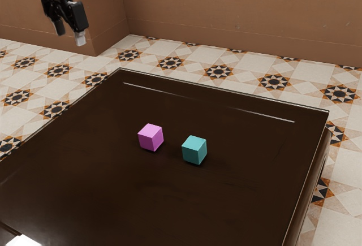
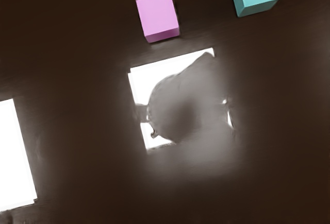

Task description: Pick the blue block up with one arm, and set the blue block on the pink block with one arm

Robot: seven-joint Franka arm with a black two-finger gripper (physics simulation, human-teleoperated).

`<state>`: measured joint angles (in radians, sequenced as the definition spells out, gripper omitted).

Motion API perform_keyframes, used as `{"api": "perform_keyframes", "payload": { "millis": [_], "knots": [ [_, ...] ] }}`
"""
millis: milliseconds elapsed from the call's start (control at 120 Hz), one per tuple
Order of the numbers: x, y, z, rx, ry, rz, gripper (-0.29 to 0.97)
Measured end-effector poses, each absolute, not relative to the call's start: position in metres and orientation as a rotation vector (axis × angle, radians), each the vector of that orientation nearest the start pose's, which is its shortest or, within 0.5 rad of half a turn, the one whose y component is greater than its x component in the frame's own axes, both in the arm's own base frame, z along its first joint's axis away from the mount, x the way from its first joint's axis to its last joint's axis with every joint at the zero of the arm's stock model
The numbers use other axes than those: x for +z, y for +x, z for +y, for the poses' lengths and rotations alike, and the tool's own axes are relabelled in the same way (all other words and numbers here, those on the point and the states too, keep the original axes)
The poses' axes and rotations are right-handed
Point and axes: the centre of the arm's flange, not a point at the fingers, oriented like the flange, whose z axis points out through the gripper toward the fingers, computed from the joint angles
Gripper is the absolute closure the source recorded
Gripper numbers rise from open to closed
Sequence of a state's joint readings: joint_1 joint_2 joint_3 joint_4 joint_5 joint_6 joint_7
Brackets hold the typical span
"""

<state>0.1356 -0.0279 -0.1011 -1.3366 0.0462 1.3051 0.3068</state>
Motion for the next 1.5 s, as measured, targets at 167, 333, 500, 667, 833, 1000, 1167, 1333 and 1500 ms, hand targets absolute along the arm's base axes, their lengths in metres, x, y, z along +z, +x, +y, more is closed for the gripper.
{"api": "perform_keyframes", "payload": {
  "millis": [167,333,500,667,833,1000,1167,1333,1500],
  "knots": [
    [0.710,0.514,0.015,0.085,-3.075,0.559,0.00],
    [0.672,0.471,-0.089,0.229,-2.987,0.989,0.00],
    [0.584,0.501,-0.148,0.234,-2.811,1.487,0.00],
    [0.544,0.538,-0.178,0.129,-2.588,1.885,0.00],
    [0.523,0.557,-0.198,0.112,-2.247,2.183,0.00],
    [0.471,0.584,-0.193,0.134,-2.116,2.389,0.00],
    [0.451,0.603,-0.196,0.064,-2.091,2.456,0.00],
    [0.414,0.622,-0.180,0.055,-2.145,2.454,0.00],
    [0.392,0.651,-0.166,0.001,-2.183,2.430,0.00]
  ]
}}
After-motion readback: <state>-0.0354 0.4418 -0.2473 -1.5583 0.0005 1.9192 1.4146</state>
